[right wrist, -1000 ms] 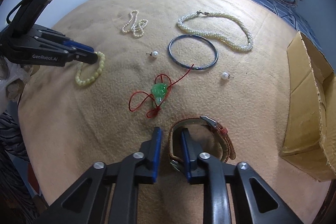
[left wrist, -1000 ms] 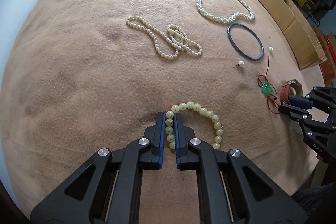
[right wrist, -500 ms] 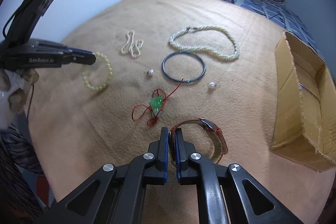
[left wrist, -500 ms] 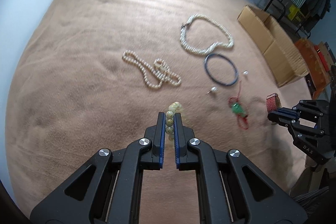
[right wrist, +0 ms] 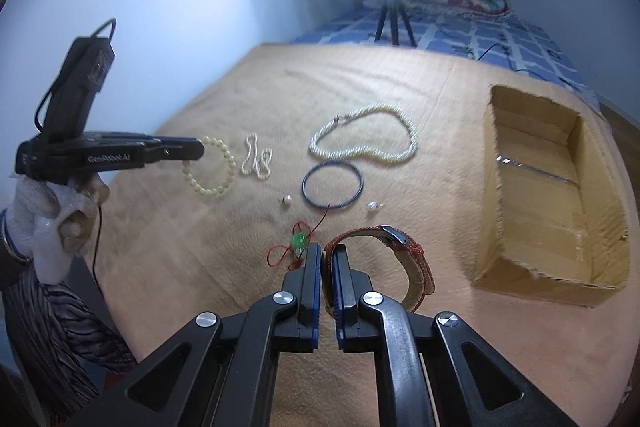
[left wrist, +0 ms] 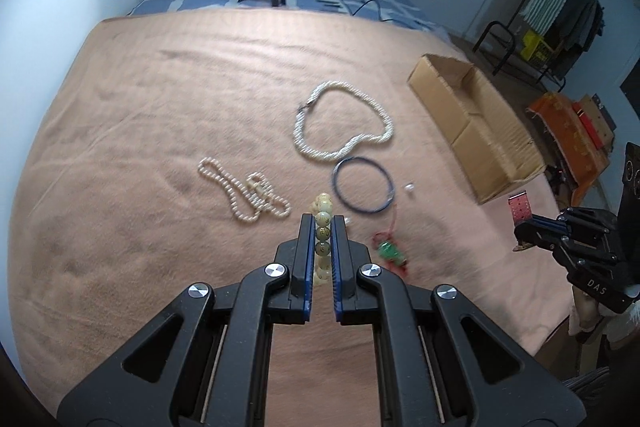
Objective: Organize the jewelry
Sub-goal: 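Carry the watch with the right gripper while the left gripper carries the bracelet toward the box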
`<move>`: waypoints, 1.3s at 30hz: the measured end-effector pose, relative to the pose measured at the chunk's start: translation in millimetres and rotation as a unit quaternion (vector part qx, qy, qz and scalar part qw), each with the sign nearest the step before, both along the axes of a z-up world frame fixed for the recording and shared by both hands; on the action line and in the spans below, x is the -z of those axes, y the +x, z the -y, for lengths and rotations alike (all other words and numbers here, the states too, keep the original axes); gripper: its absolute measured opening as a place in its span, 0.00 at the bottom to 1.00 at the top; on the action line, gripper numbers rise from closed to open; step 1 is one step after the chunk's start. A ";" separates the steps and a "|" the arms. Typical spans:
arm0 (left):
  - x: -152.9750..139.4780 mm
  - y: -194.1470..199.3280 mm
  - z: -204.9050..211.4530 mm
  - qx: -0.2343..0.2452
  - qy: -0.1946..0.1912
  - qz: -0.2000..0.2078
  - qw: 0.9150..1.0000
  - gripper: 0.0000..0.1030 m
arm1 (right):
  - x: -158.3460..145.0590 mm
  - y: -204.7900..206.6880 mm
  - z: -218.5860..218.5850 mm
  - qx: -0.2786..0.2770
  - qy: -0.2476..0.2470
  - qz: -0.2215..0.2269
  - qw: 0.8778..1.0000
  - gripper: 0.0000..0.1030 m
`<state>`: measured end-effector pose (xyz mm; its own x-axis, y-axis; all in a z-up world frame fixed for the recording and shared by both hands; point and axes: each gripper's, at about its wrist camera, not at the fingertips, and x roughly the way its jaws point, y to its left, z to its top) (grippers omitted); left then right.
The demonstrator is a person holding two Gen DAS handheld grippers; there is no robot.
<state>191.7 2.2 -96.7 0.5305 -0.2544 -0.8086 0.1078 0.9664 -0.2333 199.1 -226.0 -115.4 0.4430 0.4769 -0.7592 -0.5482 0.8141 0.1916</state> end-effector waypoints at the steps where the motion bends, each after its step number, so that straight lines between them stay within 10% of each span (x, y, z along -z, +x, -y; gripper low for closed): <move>1: -2.7 0.8 2.1 0.002 -0.003 0.003 1.000 0.05 | -2.3 -0.5 2.0 0.002 0.003 0.003 1.000 0.03; 19: -36.8 42.6 71.2 0.063 -0.017 0.043 0.997 0.05 | -44.9 22.8 91.1 0.101 -0.008 0.068 0.992 0.03; 39: -34.4 158.4 215.1 0.136 -0.037 0.046 0.989 0.05 | 16.8 93.4 133.1 0.140 -0.043 0.029 0.989 0.03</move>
